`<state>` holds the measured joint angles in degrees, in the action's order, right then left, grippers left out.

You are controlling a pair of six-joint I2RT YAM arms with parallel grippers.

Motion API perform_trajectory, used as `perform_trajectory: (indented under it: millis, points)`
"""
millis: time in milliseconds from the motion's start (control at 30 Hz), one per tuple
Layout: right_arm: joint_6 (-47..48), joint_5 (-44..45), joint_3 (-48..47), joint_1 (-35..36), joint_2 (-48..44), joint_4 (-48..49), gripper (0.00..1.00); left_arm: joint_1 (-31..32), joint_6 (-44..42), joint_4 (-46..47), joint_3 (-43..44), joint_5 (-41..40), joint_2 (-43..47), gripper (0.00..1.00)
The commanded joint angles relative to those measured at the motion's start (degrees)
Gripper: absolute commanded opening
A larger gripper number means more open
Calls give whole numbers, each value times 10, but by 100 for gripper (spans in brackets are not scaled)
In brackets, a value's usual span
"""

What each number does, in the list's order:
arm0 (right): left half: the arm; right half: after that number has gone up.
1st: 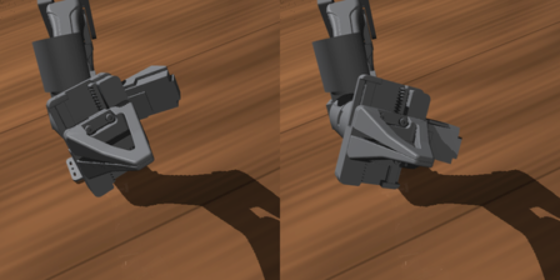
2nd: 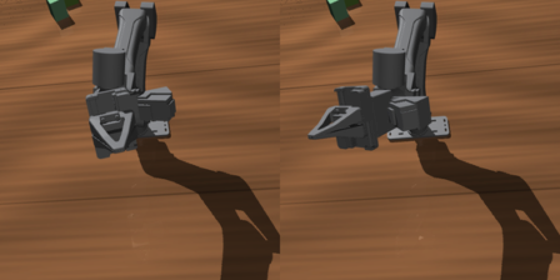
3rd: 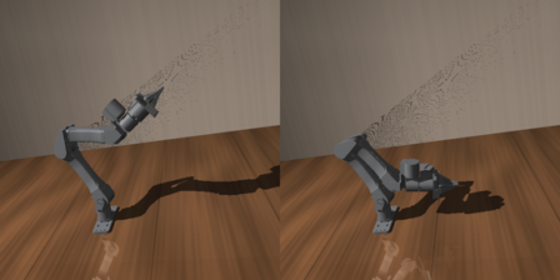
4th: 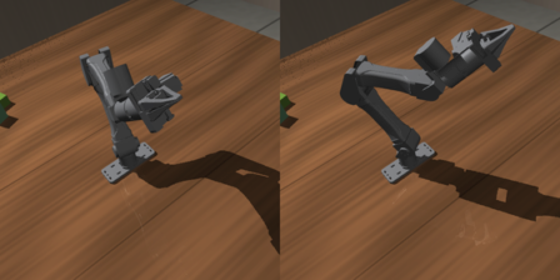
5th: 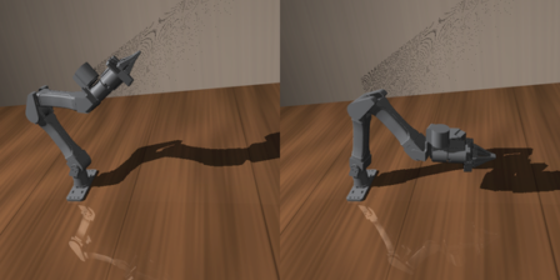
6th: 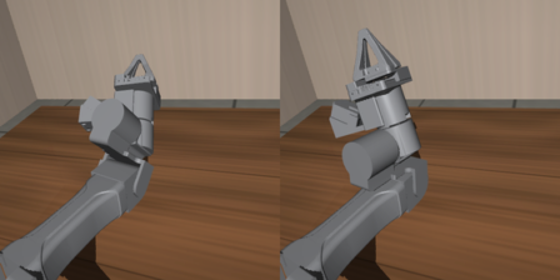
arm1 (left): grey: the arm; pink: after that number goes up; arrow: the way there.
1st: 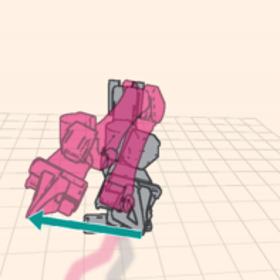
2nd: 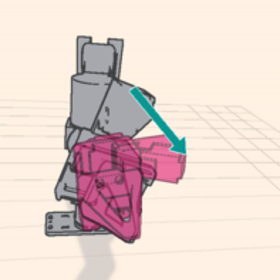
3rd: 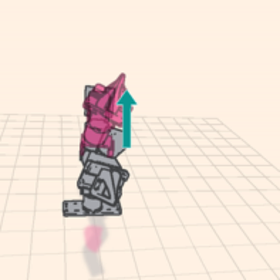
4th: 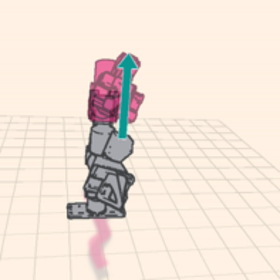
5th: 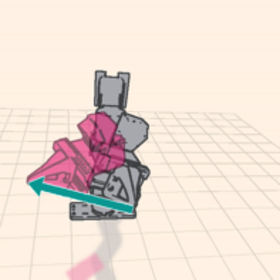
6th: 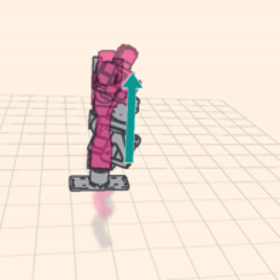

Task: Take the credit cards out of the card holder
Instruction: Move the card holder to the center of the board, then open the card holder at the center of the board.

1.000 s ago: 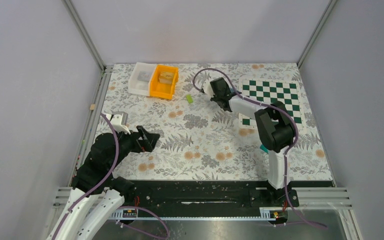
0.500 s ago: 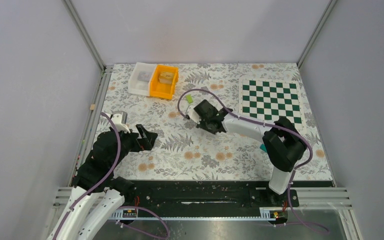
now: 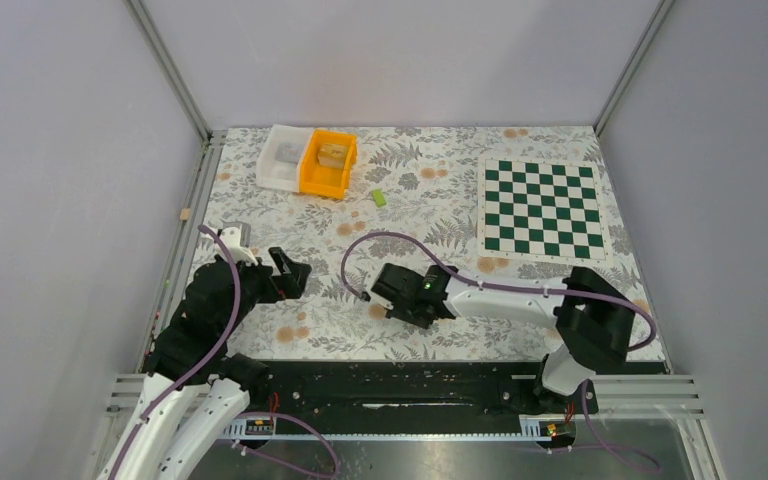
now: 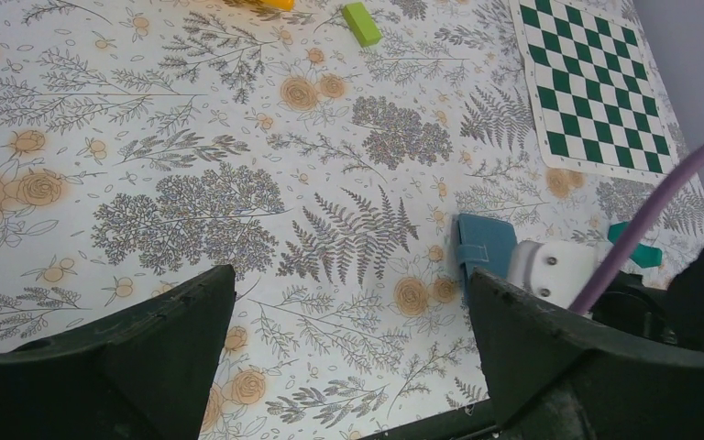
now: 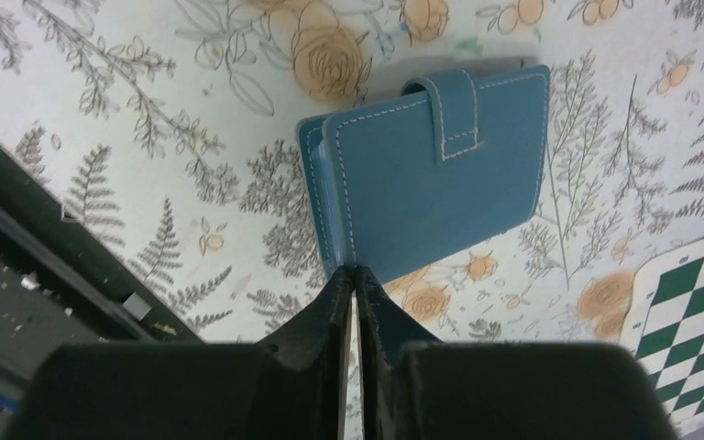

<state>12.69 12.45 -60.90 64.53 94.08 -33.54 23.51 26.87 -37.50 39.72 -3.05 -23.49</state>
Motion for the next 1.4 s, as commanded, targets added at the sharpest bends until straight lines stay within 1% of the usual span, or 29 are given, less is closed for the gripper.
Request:
perform_trajectory:
  millis: [0, 67, 133, 167, 200, 267, 300, 367, 467, 533, 567, 667, 800, 867, 1000, 1100, 1267, 1367]
  points:
    - [-91, -2, 23, 14, -61, -12, 18, -3, 3, 15, 10, -15, -9, 96]
    - [-150, 4, 40, 14, -90, 3, 31, -3, 6, 9, 15, -12, -17, 96]
    - [-200, 7, 61, 14, -126, 27, 42, -3, 10, 4, 16, -6, -19, 96]
    - [-231, 14, 70, 14, -144, 42, 47, -3, 13, 5, 15, 0, -18, 96]
    - [-270, 29, 79, 15, -159, 55, 50, -3, 17, 8, 12, 7, -19, 96]
    - [-334, 61, 95, 14, -183, 71, 50, -3, 28, 7, 9, 23, -27, 96]
    - [-358, 72, 105, 13, -193, 80, 50, -3, 40, 6, 9, 44, -36, 95]
    - [-401, 86, 123, 11, -212, 102, 52, -3, 61, 14, 9, 106, -61, 93]
    - [-472, 124, 146, 4, -239, 118, 55, -3, 91, 36, 0, 177, -104, 90]
    - [-529, 152, 164, 2, -257, 132, 59, -2, 103, 58, -13, 213, -121, 89]
    - [-555, 165, 168, 2, -263, 134, 64, -2, 104, 64, -18, 227, -127, 89]
    - [-615, 198, 167, 3, -263, 128, 70, -2, 78, 56, -16, 239, -133, 89]
    - [-649, 232, 121, 3, -194, 80, 81, -2, 45, 17, 11, 210, -109, 90]
    - [-652, 233, 75, 4, -141, 44, 83, -2, 28, 3, 26, 194, -88, 92]
    - [-667, 235, -26, 13, -26, -35, 84, -2, 4, -3, 32, 144, -35, 94]
    - [-669, 249, -84, 24, 40, -72, 84, -2, 2, -3, 29, 115, 4, 94]
    - [-687, 281, -138, 34, 107, -115, 85, -3, 18, 5, 12, 46, 85, 95]
    - [-687, 288, -163, 38, 135, -141, 84, -3, 21, 18, 1, 44, 127, 96]
